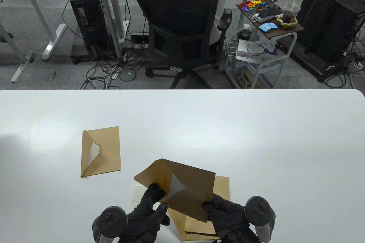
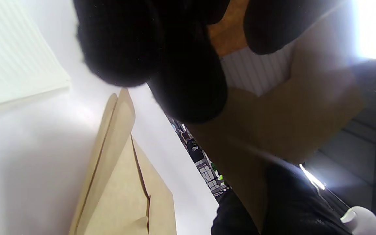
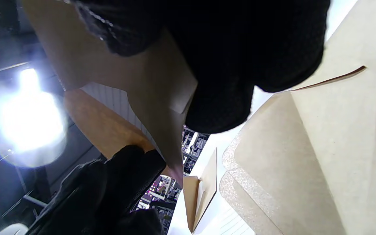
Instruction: Pull paper from envelopes and stack
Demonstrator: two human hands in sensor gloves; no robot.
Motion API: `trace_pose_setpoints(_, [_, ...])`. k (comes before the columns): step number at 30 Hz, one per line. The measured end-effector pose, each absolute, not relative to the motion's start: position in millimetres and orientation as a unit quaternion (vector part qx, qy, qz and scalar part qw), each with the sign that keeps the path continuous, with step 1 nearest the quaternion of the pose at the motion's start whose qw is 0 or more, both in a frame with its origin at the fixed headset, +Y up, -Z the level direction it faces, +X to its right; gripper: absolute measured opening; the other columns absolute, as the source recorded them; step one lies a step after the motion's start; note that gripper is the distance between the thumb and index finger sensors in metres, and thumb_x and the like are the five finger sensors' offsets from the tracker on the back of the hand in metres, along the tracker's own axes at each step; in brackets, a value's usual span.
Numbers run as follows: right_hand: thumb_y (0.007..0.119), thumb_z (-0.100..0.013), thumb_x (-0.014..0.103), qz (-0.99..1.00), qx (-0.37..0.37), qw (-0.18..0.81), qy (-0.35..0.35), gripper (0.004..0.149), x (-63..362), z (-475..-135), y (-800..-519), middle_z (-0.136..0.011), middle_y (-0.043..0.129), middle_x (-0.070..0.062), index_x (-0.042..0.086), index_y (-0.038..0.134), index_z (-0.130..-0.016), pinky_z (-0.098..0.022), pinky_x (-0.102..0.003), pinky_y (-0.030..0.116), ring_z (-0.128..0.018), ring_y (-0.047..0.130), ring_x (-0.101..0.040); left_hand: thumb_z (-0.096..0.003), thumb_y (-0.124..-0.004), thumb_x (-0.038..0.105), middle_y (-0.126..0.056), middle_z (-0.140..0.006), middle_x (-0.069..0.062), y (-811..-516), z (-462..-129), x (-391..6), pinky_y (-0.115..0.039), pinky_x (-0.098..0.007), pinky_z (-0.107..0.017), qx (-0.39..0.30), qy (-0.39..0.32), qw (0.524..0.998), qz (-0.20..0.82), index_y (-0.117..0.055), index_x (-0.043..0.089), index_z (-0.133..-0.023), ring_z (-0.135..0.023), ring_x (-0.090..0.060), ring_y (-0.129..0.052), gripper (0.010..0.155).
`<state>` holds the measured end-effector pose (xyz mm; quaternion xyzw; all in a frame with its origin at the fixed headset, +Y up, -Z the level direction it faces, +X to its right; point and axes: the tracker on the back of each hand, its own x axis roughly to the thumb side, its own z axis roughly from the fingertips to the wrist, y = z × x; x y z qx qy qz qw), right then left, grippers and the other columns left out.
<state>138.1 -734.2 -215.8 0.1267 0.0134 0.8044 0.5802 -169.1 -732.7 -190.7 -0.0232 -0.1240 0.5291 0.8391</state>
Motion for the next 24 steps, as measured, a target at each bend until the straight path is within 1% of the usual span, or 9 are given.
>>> trace_pose_setpoints(3, [0.082, -0.038, 0.033, 0.808, 0.14, 0.572, 0.011, 0.046, 134, -213, -734, -0.062, 0.106, -0.006, 0.02, 0.084, -0.082, -0.036, -0.044, 0.091, -0.042, 0.111, -0.024, -0.0577, -0.078, 0.046, -0.068, -0.106, -0.012, -736, -192, -169, -0.096, -0.031, -0.031, -0.044, -0.116, 0.829, 0.546, -0.044, 0.009, -0.113, -0.047, -0.013, -0.113, 0.075])
trace_pose_setpoints(5, [0.081, -0.038, 0.033, 0.806, 0.154, 0.571, 0.013, 0.045, 131, -213, -733, -0.063, 0.106, -0.004, 0.022, 0.085, -0.081, -0.038, -0.045, 0.09, -0.044, 0.111, -0.023, -0.0575, -0.078, 0.046, -0.069, -0.106, -0.012, -740, -195, -169, -0.096, -0.032, -0.032, -0.068, -0.111, 0.818, 0.56, -0.044, 0.009, -0.113, -0.047, -0.013, -0.113, 0.075])
trace_pose_setpoints(7, [0.081, -0.038, 0.033, 0.815, 0.144, 0.562, 0.009, 0.044, 128, -211, -733, -0.063, 0.106, -0.004, 0.022, 0.085, -0.081, -0.038, -0.045, 0.09, -0.044, 0.111, -0.023, -0.0576, -0.078, 0.045, -0.069, -0.105, -0.011, -745, -197, -169, -0.096, -0.032, -0.031, -0.096, -0.102, 0.799, 0.584, -0.045, 0.009, -0.113, -0.046, -0.012, -0.112, 0.074])
trace_pose_setpoints(11, [0.081, -0.038, 0.034, 0.818, 0.15, 0.555, 0.014, 0.044, 126, -211, -734, -0.063, 0.106, -0.004, 0.023, 0.086, -0.081, -0.039, -0.045, 0.09, -0.044, 0.111, -0.023, -0.0573, -0.08, 0.044, -0.077, -0.099, -0.007, -749, -200, -170, -0.095, -0.032, -0.03, -0.118, -0.099, 0.781, 0.605, -0.052, 0.011, -0.112, -0.041, -0.011, -0.111, 0.07])
trace_pose_setpoints(13, [0.081, -0.038, 0.034, 0.82, 0.151, 0.552, 0.016, 0.044, 126, -211, -734, -0.062, 0.106, -0.003, 0.022, 0.086, -0.081, -0.039, -0.045, 0.09, -0.044, 0.111, -0.023, -0.0568, -0.082, 0.043, -0.082, -0.094, -0.005, -748, -200, -170, -0.095, -0.032, -0.029, -0.113, -0.101, 0.786, 0.6, -0.059, 0.012, -0.11, -0.039, -0.01, -0.111, 0.066])
trace_pose_setpoints(15, [0.082, -0.039, 0.034, 0.822, 0.151, 0.548, 0.02, 0.044, 125, -211, -734, -0.062, 0.106, -0.004, 0.022, 0.086, -0.081, -0.038, -0.045, 0.09, -0.044, 0.111, -0.023, -0.0563, -0.084, 0.044, -0.089, -0.087, -0.004, -746, -199, -170, -0.096, -0.032, -0.026, -0.1, -0.101, 0.801, 0.581, -0.067, 0.013, -0.106, -0.035, -0.01, -0.112, 0.061])
trace_pose_setpoints(18, [0.082, -0.039, 0.034, 0.828, 0.158, 0.538, 0.017, 0.044, 124, -210, -733, -0.062, 0.107, -0.004, 0.021, 0.086, -0.081, -0.039, -0.046, 0.09, -0.044, 0.111, -0.023, -0.0557, -0.086, 0.044, -0.096, -0.078, -0.003, -741, -198, -171, -0.096, -0.033, -0.022, -0.061, -0.107, 0.834, 0.539, -0.082, 0.018, -0.096, -0.029, -0.009, -0.112, 0.048])
trace_pose_setpoints(21, [0.082, -0.04, 0.034, 0.837, 0.153, 0.526, 0.008, 0.043, 124, -208, -732, -0.062, 0.107, -0.005, 0.02, 0.086, -0.081, -0.039, -0.047, 0.09, -0.044, 0.111, -0.024, -0.0554, -0.086, 0.043, -0.098, -0.076, -0.003, -737, -197, -173, -0.096, -0.033, -0.022, -0.041, -0.112, 0.843, 0.525, -0.086, 0.018, -0.092, -0.029, -0.009, -0.112, 0.045])
trace_pose_setpoints(24, [0.083, -0.041, 0.034, 0.849, 0.126, 0.514, -0.006, 0.043, 128, -208, -729, -0.062, 0.107, -0.006, 0.019, 0.086, -0.081, -0.038, -0.047, 0.09, -0.044, 0.111, -0.025, -0.0549, -0.086, 0.042, -0.098, -0.075, -0.003, -731, -197, -180, -0.096, -0.033, -0.024, -0.02, -0.112, 0.841, 0.529, -0.087, 0.017, -0.092, -0.03, -0.009, -0.112, 0.044])
